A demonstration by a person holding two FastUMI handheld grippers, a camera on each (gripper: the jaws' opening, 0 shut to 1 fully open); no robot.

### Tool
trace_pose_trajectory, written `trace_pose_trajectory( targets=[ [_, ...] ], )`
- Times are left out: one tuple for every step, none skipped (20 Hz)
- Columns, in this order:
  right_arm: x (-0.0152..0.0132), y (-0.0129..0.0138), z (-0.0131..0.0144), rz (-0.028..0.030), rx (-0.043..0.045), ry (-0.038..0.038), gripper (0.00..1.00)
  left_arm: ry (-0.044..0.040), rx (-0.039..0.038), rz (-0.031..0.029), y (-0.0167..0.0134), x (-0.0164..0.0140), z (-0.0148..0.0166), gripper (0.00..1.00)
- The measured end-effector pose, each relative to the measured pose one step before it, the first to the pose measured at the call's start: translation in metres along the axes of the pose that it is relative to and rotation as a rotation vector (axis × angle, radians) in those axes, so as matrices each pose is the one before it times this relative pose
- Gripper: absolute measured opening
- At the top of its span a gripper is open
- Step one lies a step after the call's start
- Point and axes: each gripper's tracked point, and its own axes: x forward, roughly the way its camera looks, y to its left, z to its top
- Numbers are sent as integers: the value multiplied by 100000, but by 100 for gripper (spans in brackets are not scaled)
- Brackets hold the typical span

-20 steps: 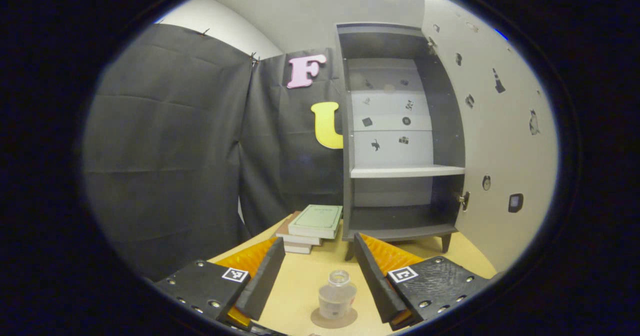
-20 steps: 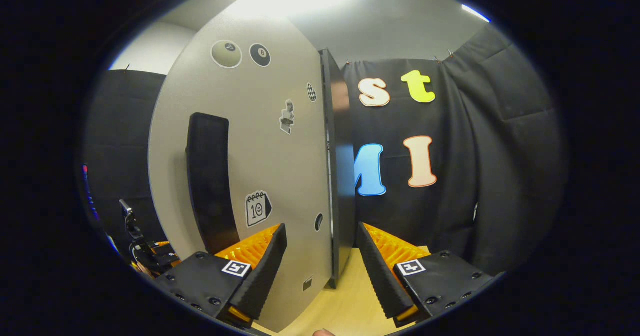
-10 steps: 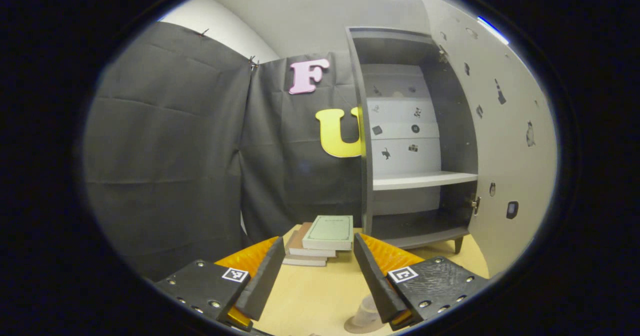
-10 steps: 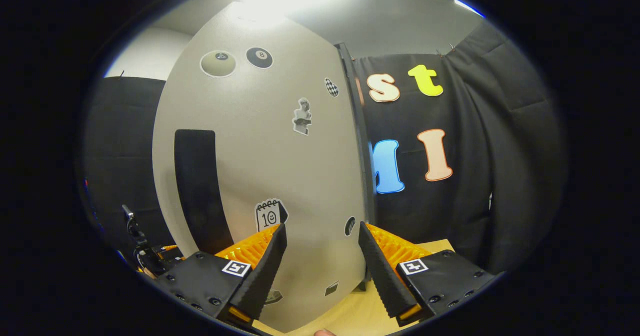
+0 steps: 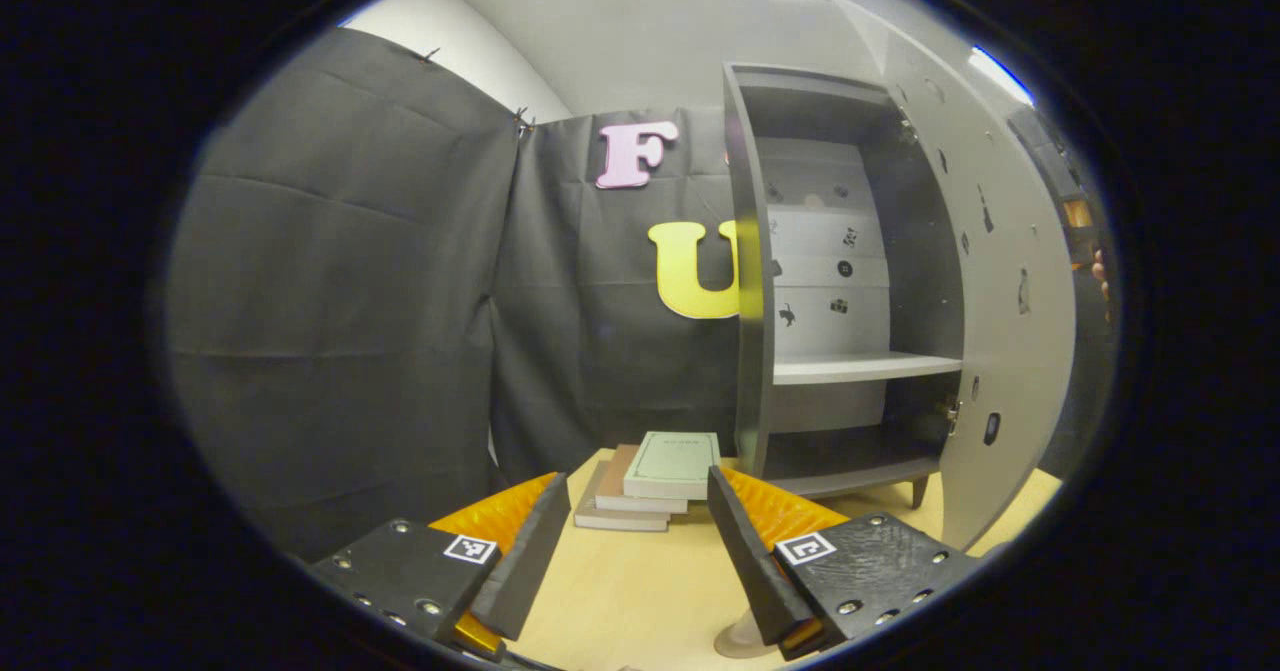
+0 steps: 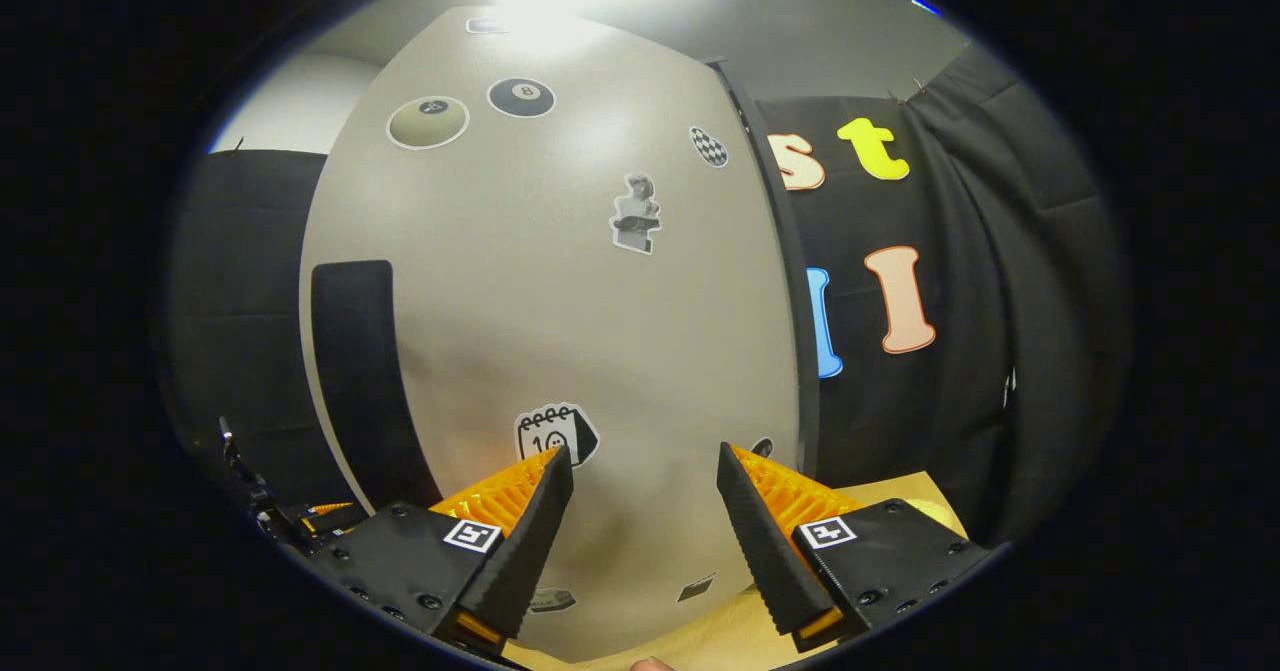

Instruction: Open the cabinet door with the right hand, grasp the bottle in the cabinet with the left hand and place it on the coaster, then close the cabinet door with the right hand.

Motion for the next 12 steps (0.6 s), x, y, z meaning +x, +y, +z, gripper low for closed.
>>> trace_pose_trajectory(
  targets=[
    [366, 80, 195, 337, 625, 108, 93, -10, 617, -58, 403, -166, 114, 84],
    [660, 371, -220, 182, 1202, 160, 93, -66, 764, 147, 437, -17, -10, 84],
    [820, 326, -171, 194, 1184, -34, 93, 84, 812, 215, 509, -73, -103, 83],
    [1158, 409, -59, 125, 1040, -135, 93, 321, 555, 680, 510, -35, -131, 83],
    [1049, 452, -80, -47, 870, -51, 93, 282, 104, 624, 609, -142, -100, 83],
    [901, 467, -171, -387, 652, 48, 93, 471, -274, 820, 543, -101, -167, 83],
    [638, 727, -529, -416, 412, 46, 93, 460, -484, 638, 614, -90, -140, 83],
    [917, 520, -157, -874, 291, 0, 93, 554, -479, 761, 595, -77, -274, 83],
    [702, 181, -153, -777, 75, -161, 93, 269, -252, 698, 635, -88, -137, 83],
    [831, 227, 6, -880, -48, -345, 86, 288, -152, 823, 583, -174, -172, 83],
    [829, 114, -30, -1156, -224, -508, 86, 289, -125, 632, 477, -160, -55, 83],
    [625, 131, -122, -1088, -224, -166, 86, 129, -147, 657, 520, 117, -141, 83]
  ],
)
